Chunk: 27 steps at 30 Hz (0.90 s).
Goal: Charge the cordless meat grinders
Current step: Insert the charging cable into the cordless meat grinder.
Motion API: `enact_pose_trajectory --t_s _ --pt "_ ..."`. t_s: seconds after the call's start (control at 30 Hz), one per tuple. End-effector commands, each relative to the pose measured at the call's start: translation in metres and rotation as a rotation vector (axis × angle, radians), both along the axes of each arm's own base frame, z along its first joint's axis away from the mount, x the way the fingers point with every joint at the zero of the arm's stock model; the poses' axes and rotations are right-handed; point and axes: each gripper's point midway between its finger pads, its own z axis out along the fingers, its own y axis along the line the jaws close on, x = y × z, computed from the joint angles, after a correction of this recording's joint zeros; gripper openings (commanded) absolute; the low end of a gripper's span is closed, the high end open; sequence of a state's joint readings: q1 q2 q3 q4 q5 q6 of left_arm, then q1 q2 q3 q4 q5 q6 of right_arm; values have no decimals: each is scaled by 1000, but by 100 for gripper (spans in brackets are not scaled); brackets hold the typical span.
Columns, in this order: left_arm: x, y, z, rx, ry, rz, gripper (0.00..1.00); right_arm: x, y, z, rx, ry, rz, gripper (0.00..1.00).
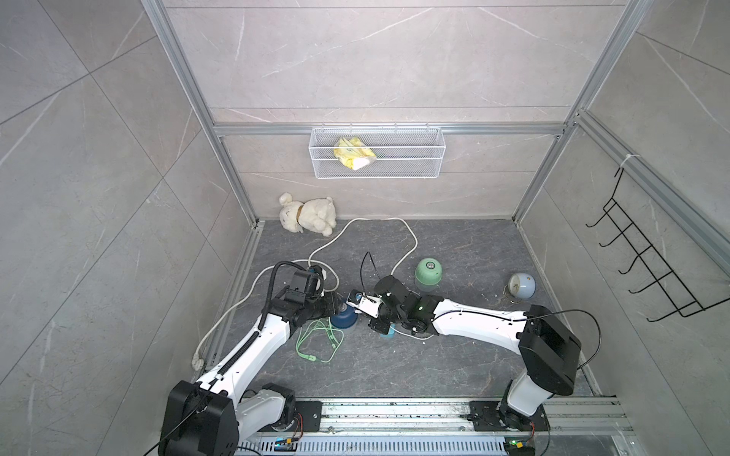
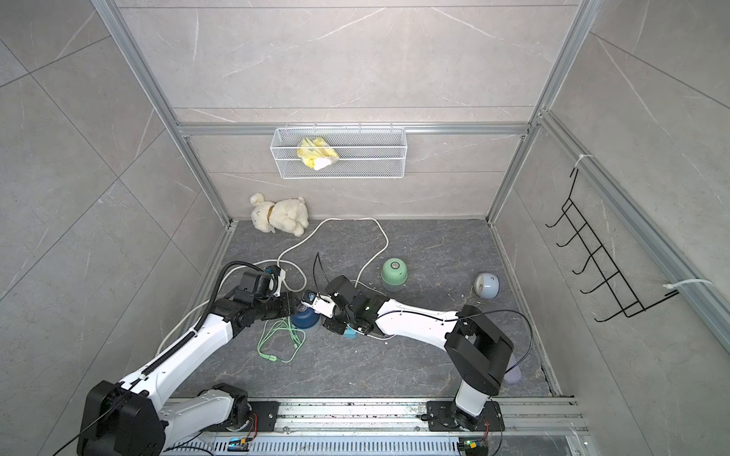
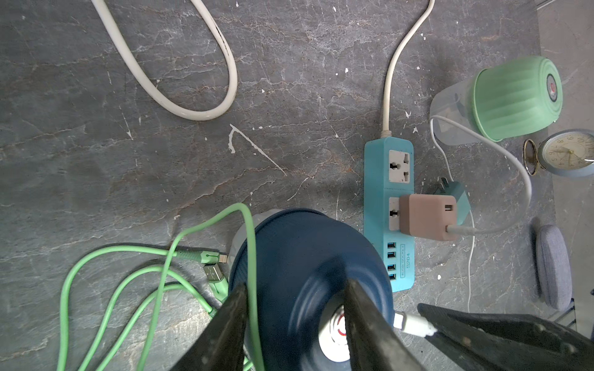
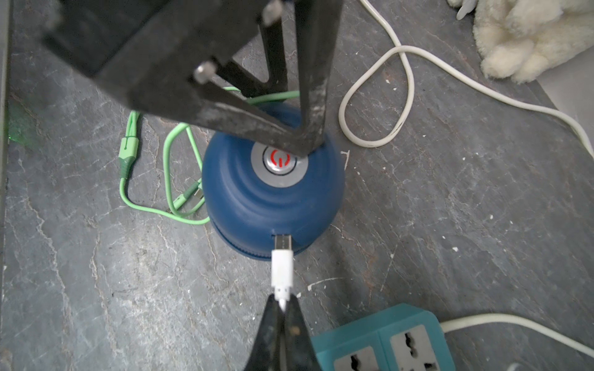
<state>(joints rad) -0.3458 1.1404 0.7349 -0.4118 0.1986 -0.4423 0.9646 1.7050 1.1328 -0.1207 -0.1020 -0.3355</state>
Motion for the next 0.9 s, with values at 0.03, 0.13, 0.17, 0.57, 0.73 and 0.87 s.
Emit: enact_pose_trajectory --t_s 0.03,0.13,0.17,0.57,0.73,0.87 --pt "-25 3 -27 47 132 -46 48 -2 14 5 25 4 58 0" --pt "-25 4 -28 50 134 -45 48 -5 16 8 42 13 76 0" --pt "-25 4 -27 51 131 -47 48 -6 17 9 48 16 82 0" --pt "-26 7 -30 76 133 -49 48 -2 15 16 63 10 92 0" --pt "-26 8 -31 83 133 -50 48 0 14 16 58 10 94 0" --pt "-27 9 -34 94 140 -51 48 -2 14 18 60 10 105 0"
